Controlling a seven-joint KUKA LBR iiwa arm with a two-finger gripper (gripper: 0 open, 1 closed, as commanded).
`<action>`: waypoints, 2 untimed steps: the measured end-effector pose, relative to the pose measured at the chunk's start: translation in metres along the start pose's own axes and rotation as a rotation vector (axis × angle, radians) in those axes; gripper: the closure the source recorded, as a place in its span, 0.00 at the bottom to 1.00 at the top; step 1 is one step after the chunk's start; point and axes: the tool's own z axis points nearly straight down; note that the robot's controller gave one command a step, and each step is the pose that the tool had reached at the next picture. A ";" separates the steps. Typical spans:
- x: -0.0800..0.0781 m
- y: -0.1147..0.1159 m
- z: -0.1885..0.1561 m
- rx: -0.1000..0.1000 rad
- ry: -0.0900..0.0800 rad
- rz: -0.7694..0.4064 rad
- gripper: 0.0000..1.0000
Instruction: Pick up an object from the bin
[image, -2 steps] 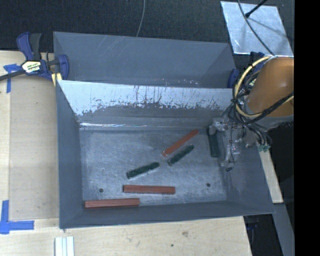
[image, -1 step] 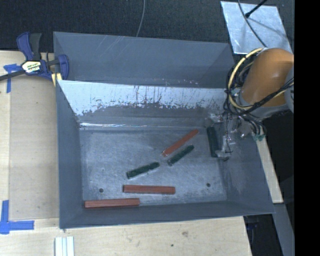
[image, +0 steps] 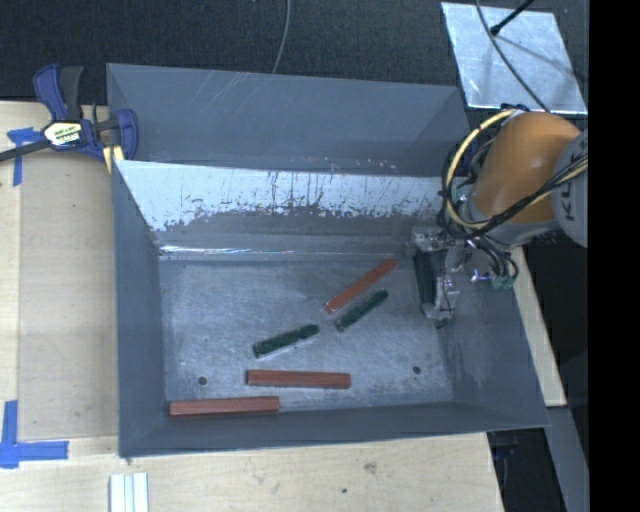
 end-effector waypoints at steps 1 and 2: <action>0.016 0.040 -0.001 0.000 0.003 0.053 1.00; 0.016 0.040 -0.001 0.000 0.003 0.052 0.00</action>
Offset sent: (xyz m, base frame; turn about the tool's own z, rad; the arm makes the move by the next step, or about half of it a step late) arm 0.0000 0.0000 0.0000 0.0000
